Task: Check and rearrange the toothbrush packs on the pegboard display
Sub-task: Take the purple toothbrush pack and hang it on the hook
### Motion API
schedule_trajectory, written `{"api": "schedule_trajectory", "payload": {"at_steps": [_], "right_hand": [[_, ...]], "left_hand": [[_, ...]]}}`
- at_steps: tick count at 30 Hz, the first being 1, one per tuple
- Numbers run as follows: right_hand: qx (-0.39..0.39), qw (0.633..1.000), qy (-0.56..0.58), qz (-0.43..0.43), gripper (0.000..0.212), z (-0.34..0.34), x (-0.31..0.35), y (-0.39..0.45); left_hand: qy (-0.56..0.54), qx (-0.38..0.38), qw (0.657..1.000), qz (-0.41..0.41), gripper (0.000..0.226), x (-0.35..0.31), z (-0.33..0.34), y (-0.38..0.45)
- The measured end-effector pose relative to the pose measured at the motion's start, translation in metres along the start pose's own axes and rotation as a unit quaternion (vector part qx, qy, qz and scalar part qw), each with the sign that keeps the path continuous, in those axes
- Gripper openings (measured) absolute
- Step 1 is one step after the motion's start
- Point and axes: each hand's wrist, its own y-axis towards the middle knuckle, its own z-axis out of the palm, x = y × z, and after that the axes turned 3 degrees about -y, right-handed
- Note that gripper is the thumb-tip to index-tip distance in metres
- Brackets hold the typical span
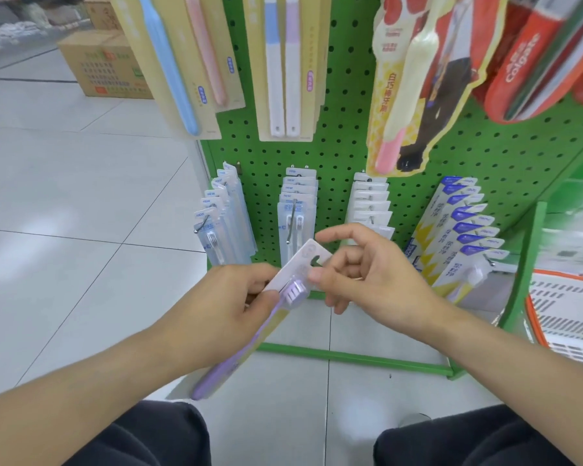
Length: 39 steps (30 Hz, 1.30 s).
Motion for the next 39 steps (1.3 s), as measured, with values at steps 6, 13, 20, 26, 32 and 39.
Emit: {"api": "schedule_trajectory", "payload": {"at_steps": [6,13,20,26,32,39], "right_hand": [[0.039,0.993,-0.114,0.014,0.039,-0.033,-0.037,-0.041],[-0.093,0.991,-0.096,0.025,0.02,-0.075,-0.081,-0.13],[-0.338,0.927,-0.16,-0.043,0.011,-0.137,-0.098,-0.203],[-0.556,0.812,-0.17,-0.042,0.027,-0.244,-0.126,-0.241],[-0.491,0.797,-0.268,0.228,0.005,-0.352,-0.214,-0.263],[-0.33,0.813,-0.255,0.407,0.011,-0.39,-0.3,-0.212]], "left_hand": [[-0.21,0.035,0.977,-0.03,0.025,-0.037,0.033,0.007],[-0.26,0.039,0.963,0.054,0.031,-0.087,0.111,0.027],[-0.341,0.021,0.932,0.117,0.03,-0.141,0.218,0.064],[-0.169,0.06,0.971,0.157,0.037,-0.144,0.344,0.105],[0.011,0.236,0.944,0.229,0.044,-0.129,0.453,0.132],[0.011,0.243,0.937,0.251,0.019,-0.102,0.492,0.135]]}}
